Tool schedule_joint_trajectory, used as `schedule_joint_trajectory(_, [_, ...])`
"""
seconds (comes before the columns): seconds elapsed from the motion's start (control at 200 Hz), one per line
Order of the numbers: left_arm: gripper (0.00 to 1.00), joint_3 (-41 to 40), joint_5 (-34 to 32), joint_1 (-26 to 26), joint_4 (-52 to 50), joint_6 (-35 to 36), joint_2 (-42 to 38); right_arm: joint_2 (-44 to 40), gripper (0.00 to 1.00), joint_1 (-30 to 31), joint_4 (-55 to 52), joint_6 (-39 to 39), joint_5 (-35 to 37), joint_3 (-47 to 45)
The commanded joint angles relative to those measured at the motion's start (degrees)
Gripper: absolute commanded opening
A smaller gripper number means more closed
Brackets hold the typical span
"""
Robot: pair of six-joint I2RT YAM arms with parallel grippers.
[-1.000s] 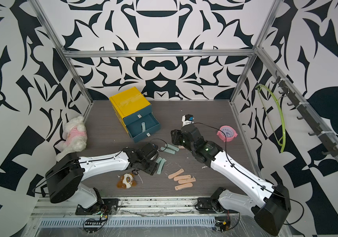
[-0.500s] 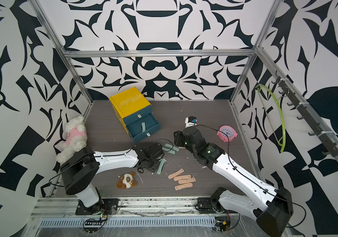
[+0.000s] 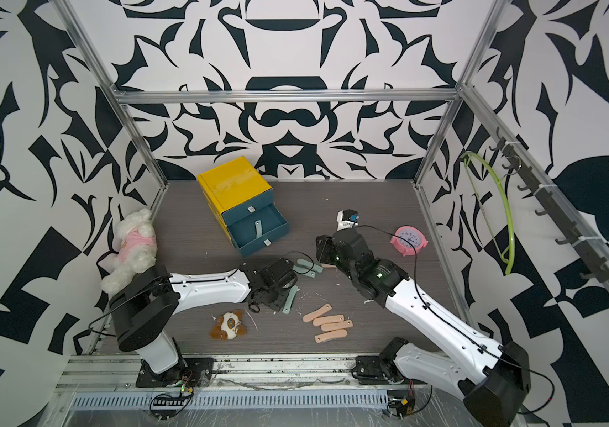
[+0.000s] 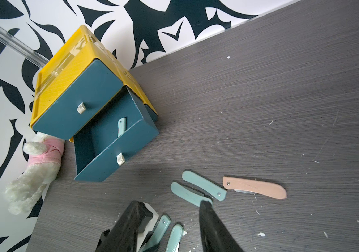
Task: Place the fruit knives into the drawer by color
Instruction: Pick up the fruit knife from the center of the board, then place the fruit knife in the drawer.
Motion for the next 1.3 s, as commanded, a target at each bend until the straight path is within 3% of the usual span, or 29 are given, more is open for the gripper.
schedule_joint_trajectory(0.0, [0.23, -0.26, -3.52, -0.21, -3.6, -0.61, -4.59, -1.49, 0.48, -0.34, 0.61, 0.61, 1.59, 0.06])
schedule_joint_trajectory(0.295, [0.22, 7.05, -15.45, 0.12, -11.27, 2.68, -18.73, -2.05, 0.47, -0.48, 0.57, 1.0, 1.71, -0.28])
schedule_joint_trajectory(0.44, [0.22, 13.45, -20.36, 3.78, -13.35, 7.47, -20.62, -1.6, 0.48, -0.49, 1.09, 1.48, 1.11, -0.64])
schedule_joint_trajectory(0.575, [0.22, 18.41, -20.37, 9.22, -11.88, 11.97, -17.82, -1.2, 0.47, -0.48, 1.31, 1.84, 0.67, -1.07])
schedule_joint_trajectory(0.81, [0.21, 27.31, -14.52, 18.43, -11.86, 14.65, -6.78, -1.21, 0.47, -0.49, 0.72, 2.27, -0.53, -1.34])
schedule_joint_trajectory(1.09, [0.21, 32.49, -12.45, 20.59, -14.48, 13.73, 3.03, -1.76, 0.48, -0.49, -0.75, 2.45, -4.22, -1.86])
schedule_joint_trajectory(1.17, [0.26, 32.64, -11.81, 20.73, -14.42, 13.19, 3.72, -2.06, 0.48, -0.48, -1.77, 2.54, -4.9, -2.15])
schedule_joint_trajectory(1.295, [0.44, 32.57, -11.48, 20.79, -13.98, 12.82, 3.73, -2.33, 0.49, -0.48, -3.66, 3.02, -6.07, -2.79])
